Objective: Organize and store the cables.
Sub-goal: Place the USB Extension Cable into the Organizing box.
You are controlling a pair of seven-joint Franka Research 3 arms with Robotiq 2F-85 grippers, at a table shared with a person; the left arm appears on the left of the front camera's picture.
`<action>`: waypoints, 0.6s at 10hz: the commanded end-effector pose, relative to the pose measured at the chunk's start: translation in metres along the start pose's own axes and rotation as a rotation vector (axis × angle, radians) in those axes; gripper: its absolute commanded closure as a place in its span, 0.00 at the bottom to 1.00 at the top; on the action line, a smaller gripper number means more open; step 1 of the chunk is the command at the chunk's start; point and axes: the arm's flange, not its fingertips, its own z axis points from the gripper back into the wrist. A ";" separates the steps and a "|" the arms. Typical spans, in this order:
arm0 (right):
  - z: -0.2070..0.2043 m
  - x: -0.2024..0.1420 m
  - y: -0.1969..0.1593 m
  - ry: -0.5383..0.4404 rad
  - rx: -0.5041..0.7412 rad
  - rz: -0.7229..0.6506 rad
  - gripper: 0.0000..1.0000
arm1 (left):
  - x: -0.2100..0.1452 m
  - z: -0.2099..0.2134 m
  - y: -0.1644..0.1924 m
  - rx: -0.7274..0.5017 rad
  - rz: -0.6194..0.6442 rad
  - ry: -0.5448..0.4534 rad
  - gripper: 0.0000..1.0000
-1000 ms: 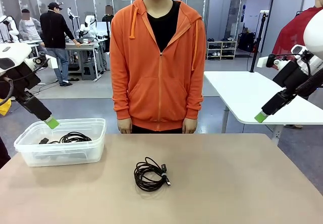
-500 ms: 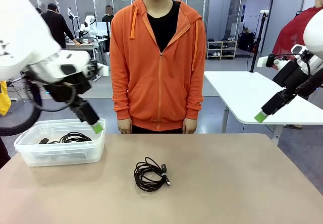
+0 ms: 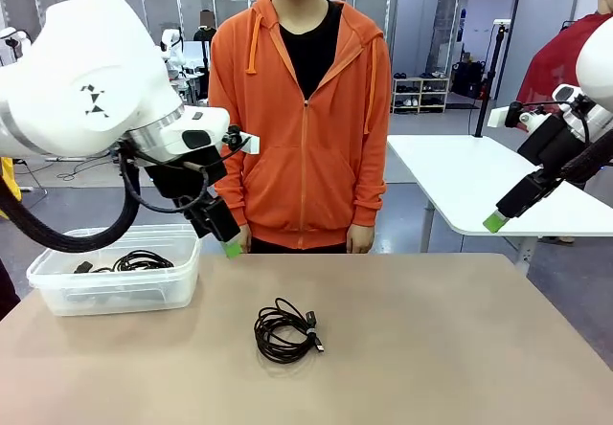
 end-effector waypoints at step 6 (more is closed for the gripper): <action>0.001 0.000 0.001 -0.005 0.000 -0.019 0.00 | 0.058 -0.022 -0.018 0.033 0.001 0.066 0.00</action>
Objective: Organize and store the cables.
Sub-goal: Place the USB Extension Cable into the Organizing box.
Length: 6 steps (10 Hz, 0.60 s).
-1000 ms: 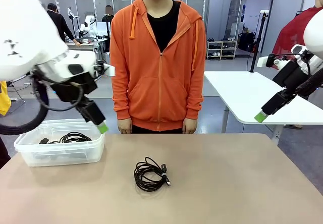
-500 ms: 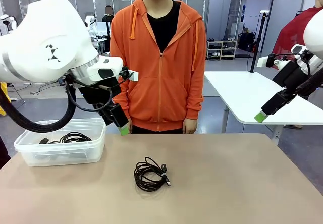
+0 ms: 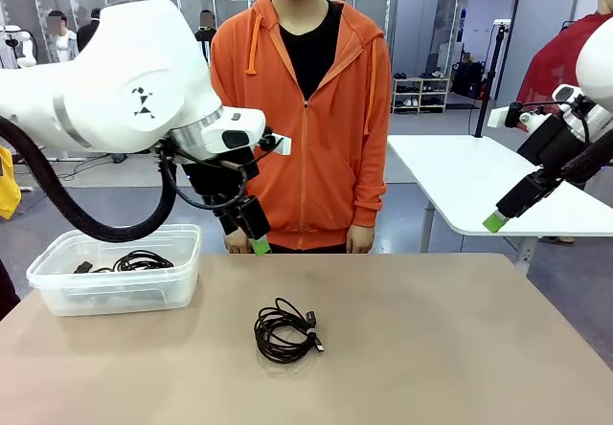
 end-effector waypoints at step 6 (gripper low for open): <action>0.001 0.000 0.001 -0.005 0.001 -0.019 0.00 | 0.049 -0.021 -0.014 -0.030 0.025 0.087 0.00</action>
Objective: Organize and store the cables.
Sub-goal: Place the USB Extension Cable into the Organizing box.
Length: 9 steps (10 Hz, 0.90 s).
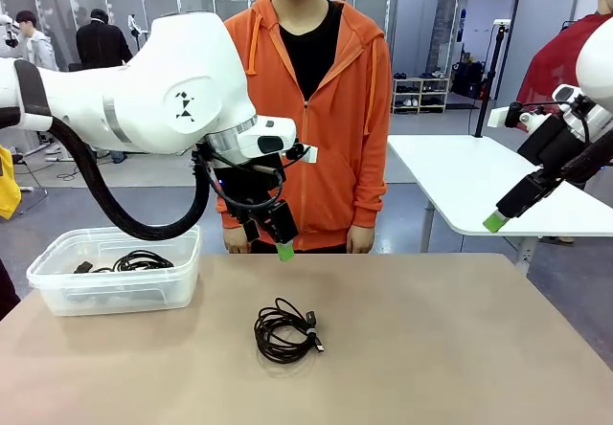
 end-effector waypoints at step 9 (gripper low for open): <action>0.001 0.000 0.001 -0.005 0.001 -0.018 0.00 | 0.082 -0.028 -0.011 -0.004 -0.132 0.117 0.00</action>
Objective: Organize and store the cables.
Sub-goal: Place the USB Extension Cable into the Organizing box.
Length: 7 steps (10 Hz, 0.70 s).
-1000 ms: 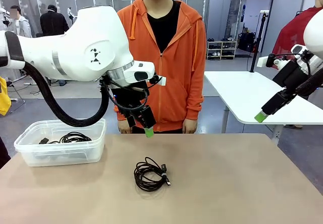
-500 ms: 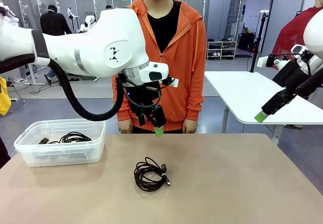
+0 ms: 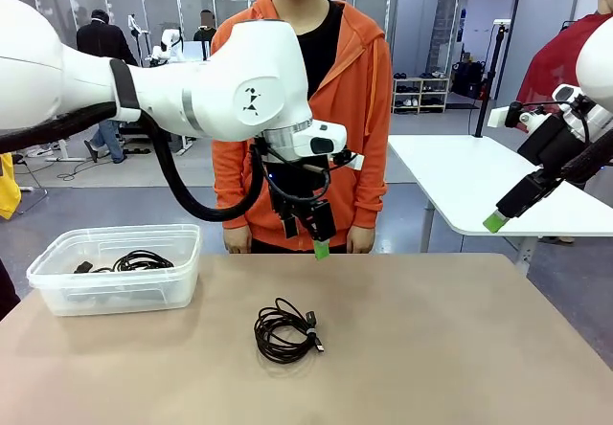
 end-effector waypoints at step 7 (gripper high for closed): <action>0.001 0.000 0.001 -0.005 0.001 -0.018 0.00 | 0.020 -0.050 0.004 -0.037 0.068 0.048 0.00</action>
